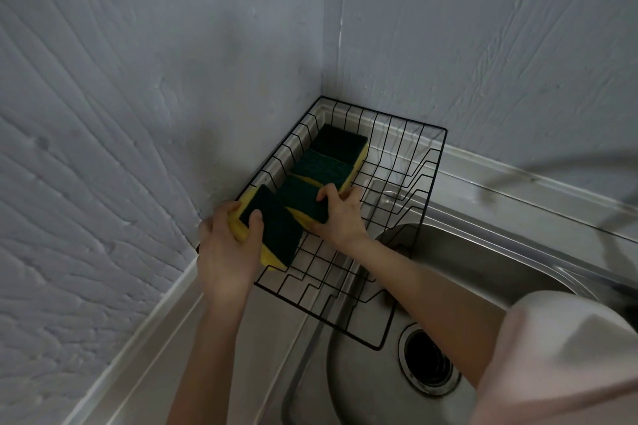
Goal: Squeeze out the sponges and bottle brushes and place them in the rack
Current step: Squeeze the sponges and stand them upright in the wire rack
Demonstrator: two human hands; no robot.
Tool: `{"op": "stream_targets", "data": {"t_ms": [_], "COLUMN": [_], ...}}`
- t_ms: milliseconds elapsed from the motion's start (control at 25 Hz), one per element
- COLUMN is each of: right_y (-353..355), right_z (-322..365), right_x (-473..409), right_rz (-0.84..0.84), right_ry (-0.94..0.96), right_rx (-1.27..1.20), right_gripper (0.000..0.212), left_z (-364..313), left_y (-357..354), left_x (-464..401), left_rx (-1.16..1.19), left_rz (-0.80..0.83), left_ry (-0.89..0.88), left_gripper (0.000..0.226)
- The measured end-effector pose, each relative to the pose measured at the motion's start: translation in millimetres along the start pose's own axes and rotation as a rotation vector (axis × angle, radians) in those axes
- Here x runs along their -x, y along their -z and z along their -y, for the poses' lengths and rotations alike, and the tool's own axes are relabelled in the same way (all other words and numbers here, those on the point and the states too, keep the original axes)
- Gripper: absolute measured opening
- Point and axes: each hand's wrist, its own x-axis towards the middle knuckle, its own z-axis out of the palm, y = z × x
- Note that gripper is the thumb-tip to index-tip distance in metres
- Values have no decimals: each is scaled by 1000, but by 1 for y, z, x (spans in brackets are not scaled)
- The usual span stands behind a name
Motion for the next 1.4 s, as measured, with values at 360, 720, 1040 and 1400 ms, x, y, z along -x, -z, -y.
{"op": "stream_targets", "data": {"t_ms": [360,720,1040,1400], "right_y": [29,11,-9,11], "right_z": [9,12,6,13], "right_x": [43,48,37,55], "right_rz": [308,420,287,266], "right_ry": [-364,-373,-308,-126], "right_rx": [-504,-676,-434,-257], "right_gripper": [46,16,24,37], "left_z": [4,1,13,5], "left_y": [-3,-8,-23,-18], "left_x": [-1,-2,-10,-3], "left_rx": [-126,-363,-509,-540], "left_rz": [21,71,232,292], "left_ry": [-16,-43,-65,-97], "left_gripper": [39,36,36,43]}}
